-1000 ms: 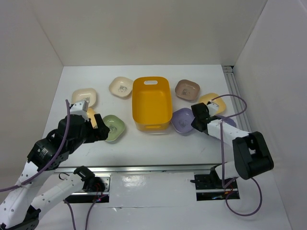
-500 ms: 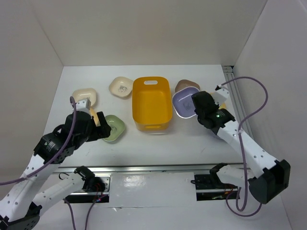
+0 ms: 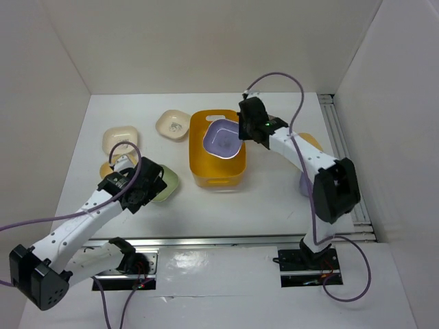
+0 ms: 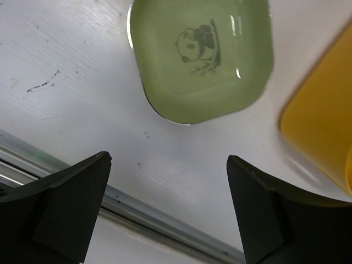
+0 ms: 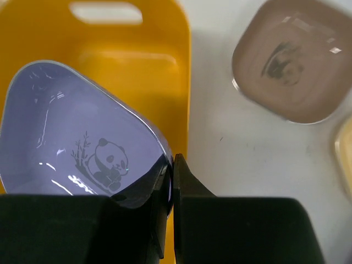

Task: Place the plates into the plastic bin on the countertop

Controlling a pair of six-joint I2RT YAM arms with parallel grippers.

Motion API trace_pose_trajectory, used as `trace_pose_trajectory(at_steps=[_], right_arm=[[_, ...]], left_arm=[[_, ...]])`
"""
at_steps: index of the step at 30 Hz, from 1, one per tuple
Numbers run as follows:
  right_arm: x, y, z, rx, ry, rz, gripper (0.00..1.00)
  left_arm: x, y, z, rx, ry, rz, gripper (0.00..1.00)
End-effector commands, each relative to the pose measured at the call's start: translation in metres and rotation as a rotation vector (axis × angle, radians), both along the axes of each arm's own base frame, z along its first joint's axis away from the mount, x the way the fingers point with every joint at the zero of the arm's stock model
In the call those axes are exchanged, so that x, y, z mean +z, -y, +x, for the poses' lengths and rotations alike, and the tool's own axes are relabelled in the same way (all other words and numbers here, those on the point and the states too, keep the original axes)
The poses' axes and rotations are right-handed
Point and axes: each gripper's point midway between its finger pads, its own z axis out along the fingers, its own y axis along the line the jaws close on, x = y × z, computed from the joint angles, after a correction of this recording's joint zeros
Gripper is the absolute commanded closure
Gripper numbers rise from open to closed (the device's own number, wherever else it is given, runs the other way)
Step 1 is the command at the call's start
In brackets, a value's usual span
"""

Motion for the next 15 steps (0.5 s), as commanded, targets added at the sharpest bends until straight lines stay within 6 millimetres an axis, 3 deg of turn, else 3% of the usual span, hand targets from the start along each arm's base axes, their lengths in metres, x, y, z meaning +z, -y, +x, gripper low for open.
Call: trace_pose_trajectory(at_steps=[1,2,4,8,10,13,15], right_arm=[[0.014,-0.024,0.019,0.140,0.040,-0.019,1.00],[-0.002,-0.022,0.028,0.130,0.011,-0.033,1.00],[-0.016,-0.029,0.033,0.145,-0.019,-0.034,1.00],[-0.033,-0.041,0.042,0.161,-0.041,-0.040,1.00],[-0.032,-0.046,0.051,0.155,-0.029,-0.027,1.00],[-0.050,-0.048,0.062,0.138,-0.061,-0.056,1.00],[-0.055,-0.055,0.072,0.133,-0.066,-0.071,0.93]], left_arm=[[-0.012,-0.014,0.015,0.162,0.057,0.008,0.00],[-0.015,-0.015,0.017,0.175,0.068,0.008,0.00],[-0.031,-0.027,0.017,0.209,0.033,0.021,0.00],[-0.051,-0.034,0.028,0.202,0.063,0.009,0.00],[-0.063,-0.040,0.027,0.213,0.049,0.005,0.00],[-0.072,-0.042,0.038,0.193,0.049,0.005,0.02],[-0.084,-0.043,0.038,0.169,0.023,0.006,0.02]])
